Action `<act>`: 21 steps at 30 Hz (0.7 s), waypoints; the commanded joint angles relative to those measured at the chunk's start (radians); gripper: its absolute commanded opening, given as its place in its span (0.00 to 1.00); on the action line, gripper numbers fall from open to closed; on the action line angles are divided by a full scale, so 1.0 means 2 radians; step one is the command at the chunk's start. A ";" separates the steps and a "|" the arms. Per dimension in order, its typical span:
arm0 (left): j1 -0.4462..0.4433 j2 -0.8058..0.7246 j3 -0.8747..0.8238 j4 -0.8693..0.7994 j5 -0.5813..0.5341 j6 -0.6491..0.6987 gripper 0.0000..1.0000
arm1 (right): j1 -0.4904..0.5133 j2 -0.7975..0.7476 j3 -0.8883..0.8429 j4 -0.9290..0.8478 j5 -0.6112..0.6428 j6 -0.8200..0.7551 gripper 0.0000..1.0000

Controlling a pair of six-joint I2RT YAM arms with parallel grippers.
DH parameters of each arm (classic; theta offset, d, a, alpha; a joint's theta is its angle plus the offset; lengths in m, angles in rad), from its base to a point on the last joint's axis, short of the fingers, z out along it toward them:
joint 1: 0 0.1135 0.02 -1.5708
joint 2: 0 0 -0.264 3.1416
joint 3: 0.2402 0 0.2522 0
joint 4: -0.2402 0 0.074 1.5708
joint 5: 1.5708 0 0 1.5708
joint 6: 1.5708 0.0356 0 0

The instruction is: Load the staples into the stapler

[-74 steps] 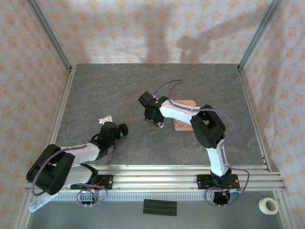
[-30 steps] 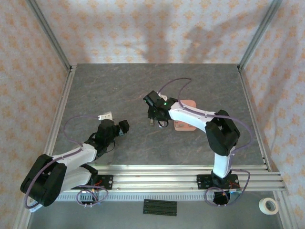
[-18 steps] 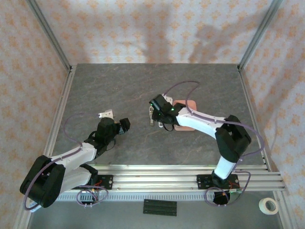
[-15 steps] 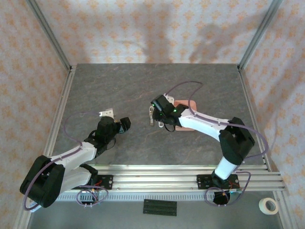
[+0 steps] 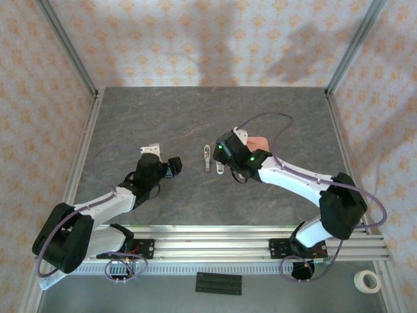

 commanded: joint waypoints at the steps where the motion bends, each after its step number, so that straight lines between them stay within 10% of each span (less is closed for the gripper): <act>1: 0.004 0.017 0.024 0.011 0.024 0.033 0.78 | 0.004 -0.030 -0.020 0.020 0.035 -0.003 0.52; 21: 0.004 0.089 0.062 0.062 0.084 0.092 0.81 | 0.003 -0.109 -0.103 0.109 0.056 -0.037 0.62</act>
